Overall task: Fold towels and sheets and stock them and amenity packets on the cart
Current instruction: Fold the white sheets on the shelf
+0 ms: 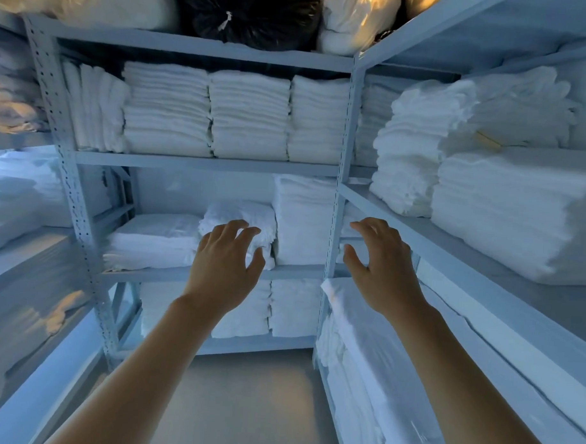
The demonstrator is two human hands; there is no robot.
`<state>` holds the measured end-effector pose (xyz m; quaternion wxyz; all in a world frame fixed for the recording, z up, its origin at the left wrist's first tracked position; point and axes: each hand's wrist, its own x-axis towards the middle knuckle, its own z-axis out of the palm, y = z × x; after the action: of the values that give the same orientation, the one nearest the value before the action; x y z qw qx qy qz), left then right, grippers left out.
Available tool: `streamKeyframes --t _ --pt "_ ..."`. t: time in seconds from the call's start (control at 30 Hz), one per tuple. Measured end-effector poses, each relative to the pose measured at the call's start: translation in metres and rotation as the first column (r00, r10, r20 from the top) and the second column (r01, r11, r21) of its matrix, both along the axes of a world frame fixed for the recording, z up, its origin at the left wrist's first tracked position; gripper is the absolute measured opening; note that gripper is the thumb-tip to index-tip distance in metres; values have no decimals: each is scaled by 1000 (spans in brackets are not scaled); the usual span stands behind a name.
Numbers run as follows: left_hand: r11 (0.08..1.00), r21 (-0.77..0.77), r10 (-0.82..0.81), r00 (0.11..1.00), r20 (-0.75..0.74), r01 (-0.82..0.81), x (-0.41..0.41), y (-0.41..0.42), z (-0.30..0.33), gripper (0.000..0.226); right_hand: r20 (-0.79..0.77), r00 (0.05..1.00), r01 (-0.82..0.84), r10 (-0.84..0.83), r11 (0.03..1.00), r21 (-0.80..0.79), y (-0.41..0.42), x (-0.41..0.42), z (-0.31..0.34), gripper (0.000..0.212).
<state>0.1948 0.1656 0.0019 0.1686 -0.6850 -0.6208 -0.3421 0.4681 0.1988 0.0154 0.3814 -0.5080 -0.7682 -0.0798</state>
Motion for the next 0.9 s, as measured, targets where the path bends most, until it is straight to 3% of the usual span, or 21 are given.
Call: streamKeyframes --t 0.43,0.9 --pt "997 -34 65 998 -11 -66 28 165 15 39 -67 995 -81 78 996 -48 184 27 -7 45" --pt "992 -20 -121 992 38 122 41 321 -4 37 -74 996 38 -43 997 -65 295 37 -18 43"
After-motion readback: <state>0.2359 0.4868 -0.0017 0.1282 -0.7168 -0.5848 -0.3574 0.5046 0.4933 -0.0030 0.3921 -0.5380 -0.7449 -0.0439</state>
